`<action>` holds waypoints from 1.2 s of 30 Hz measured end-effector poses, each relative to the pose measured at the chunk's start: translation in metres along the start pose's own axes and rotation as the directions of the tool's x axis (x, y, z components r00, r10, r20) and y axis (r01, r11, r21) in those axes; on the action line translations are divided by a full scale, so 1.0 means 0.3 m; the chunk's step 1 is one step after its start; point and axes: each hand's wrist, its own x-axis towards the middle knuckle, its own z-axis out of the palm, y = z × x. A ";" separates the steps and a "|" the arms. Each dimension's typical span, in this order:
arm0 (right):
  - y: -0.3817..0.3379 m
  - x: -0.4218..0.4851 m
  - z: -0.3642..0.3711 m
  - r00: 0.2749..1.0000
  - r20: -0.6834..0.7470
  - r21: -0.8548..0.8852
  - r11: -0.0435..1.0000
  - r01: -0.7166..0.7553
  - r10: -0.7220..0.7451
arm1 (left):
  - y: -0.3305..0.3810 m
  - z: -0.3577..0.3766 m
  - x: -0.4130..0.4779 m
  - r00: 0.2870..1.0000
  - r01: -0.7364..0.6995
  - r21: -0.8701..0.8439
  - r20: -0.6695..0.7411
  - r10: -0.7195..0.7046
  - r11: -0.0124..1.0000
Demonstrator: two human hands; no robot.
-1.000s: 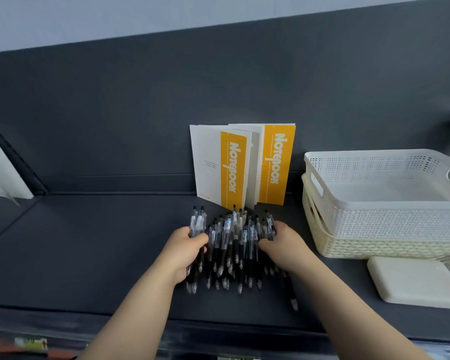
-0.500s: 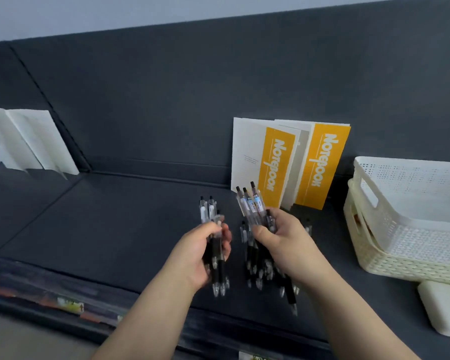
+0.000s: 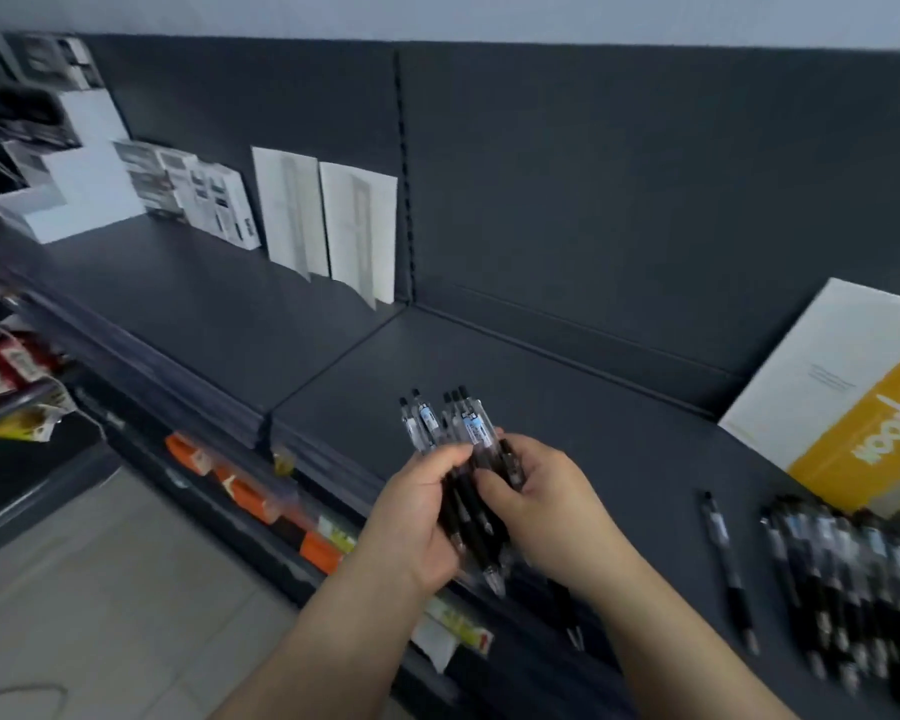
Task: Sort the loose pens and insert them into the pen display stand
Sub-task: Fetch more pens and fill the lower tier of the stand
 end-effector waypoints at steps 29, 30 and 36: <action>-0.654 0.951 1.445 0.799 0.489 -0.147 0.870 0.470 -0.349 | 1.235 -1.183 0.103 0.849 -0.428 -0.202 -0.425 0.314 0.881; -0.675 1.006 1.485 0.791 0.494 -0.133 0.868 0.479 -0.361 | 1.291 -1.208 0.125 0.838 -0.443 -0.210 -0.444 0.319 0.872; -0.778 1.289 1.698 0.794 0.512 -0.106 0.894 0.436 -0.327 | 1.550 -1.408 0.225 0.741 -0.564 -0.197 -0.550 0.386 0.802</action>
